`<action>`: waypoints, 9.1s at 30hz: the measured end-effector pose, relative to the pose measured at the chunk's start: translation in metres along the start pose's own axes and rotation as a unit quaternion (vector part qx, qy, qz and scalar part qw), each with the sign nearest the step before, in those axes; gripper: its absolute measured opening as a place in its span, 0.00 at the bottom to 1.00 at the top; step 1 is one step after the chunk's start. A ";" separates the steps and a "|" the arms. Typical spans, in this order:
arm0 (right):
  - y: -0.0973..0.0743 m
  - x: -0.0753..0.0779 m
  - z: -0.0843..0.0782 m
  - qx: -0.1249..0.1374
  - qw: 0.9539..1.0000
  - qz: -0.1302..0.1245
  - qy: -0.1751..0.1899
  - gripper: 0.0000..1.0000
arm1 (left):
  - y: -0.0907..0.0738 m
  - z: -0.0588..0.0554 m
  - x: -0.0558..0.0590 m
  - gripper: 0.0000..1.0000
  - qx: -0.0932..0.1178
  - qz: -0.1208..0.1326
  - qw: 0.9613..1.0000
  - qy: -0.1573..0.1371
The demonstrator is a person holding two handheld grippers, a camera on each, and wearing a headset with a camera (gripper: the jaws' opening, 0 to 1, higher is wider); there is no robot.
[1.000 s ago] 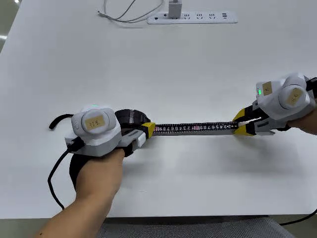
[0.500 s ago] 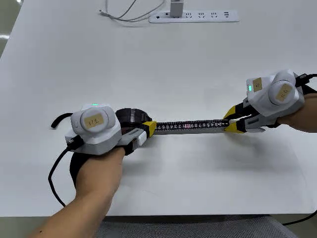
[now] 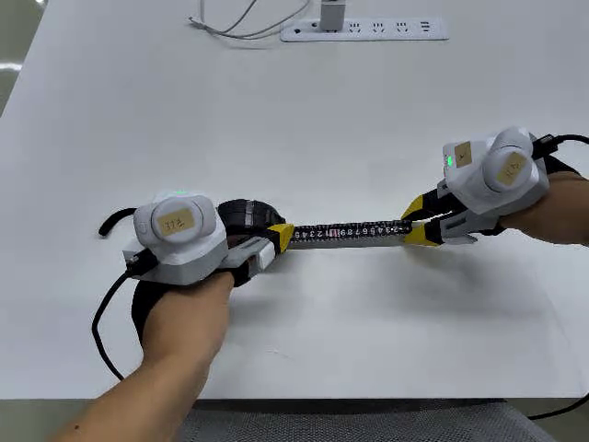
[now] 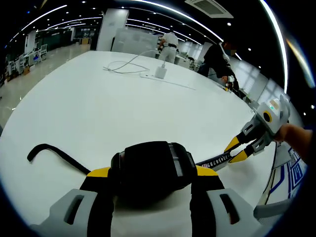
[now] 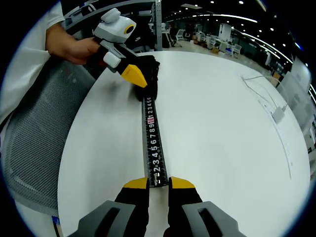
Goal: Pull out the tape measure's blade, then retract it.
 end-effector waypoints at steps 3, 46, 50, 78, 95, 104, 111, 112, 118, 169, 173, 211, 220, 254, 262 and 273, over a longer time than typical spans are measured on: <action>0.003 0.000 0.004 0.004 1.000 0.001 -0.001 0.10 | 0.000 0.000 0.000 0.59 0.001 0.000 1.000 0.001; 0.039 0.002 0.059 0.059 0.998 0.013 0.008 0.10 | 0.000 0.000 -0.003 0.59 0.005 -0.011 1.000 -0.010; 0.043 0.002 0.064 0.063 0.998 0.015 0.006 0.10 | -0.001 0.000 -0.003 0.59 0.005 -0.011 1.000 -0.011; 0.068 0.001 0.095 0.091 0.996 0.026 0.008 0.10 | 0.000 0.001 -0.004 0.59 0.006 -0.014 1.000 -0.018; 0.085 0.004 0.111 0.108 0.994 0.028 0.005 0.10 | 0.001 0.001 -0.005 0.59 0.007 -0.014 1.000 -0.019; 0.082 0.002 0.113 0.108 0.994 0.027 -0.003 0.10 | 0.000 0.001 -0.004 0.59 0.010 -0.011 1.000 -0.023; 0.082 0.000 0.113 0.108 0.994 0.026 -0.003 0.11 | 0.001 0.000 -0.003 0.60 0.012 -0.009 1.000 -0.020; 0.082 0.000 0.113 0.108 0.994 0.026 -0.002 0.11 | 0.001 0.000 -0.003 0.60 0.012 -0.008 1.000 -0.019; 0.085 -0.001 0.112 0.104 0.994 0.027 0.003 0.12 | 0.002 0.000 -0.004 0.61 0.013 -0.009 1.000 -0.008; 0.062 0.003 0.109 0.106 0.994 -0.008 0.023 0.31 | -0.005 -0.001 0.004 0.71 0.004 -0.035 0.999 0.040; 0.056 0.002 0.109 0.111 0.993 -0.020 0.030 0.34 | -0.009 0.000 0.004 0.70 0.006 -0.044 0.998 0.046; 0.008 -0.013 0.082 0.122 0.984 -0.098 0.088 0.52 | -0.042 0.010 0.009 0.78 0.024 -0.100 0.985 0.139; -0.007 -0.019 0.075 0.138 0.977 -0.117 0.111 0.57 | -0.055 0.009 -0.003 0.82 0.025 -0.111 0.981 0.156; -0.047 -0.048 0.056 0.166 0.957 -0.167 0.170 0.81 | -0.089 0.010 -0.042 0.92 0.006 -0.110 0.973 0.203; -0.054 -0.054 0.053 0.170 0.954 -0.174 0.176 0.87 | -0.097 0.008 -0.045 0.93 0.001 -0.122 0.971 0.206; -0.064 -0.063 0.045 0.167 0.951 -0.180 0.189 0.96 | -0.107 0.007 -0.045 0.99 0.000 -0.144 0.966 0.213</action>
Point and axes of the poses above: the centre of the closed fingertips' face, and the gripper's own axes: y roughly forward along the fingers, x roughly to its right, z roughly out of its top, the point moved 5 cm from there along -y, roughly backward along the fingers, and after that the axes turned 7 degrees about -y, right-handed, at the moved point
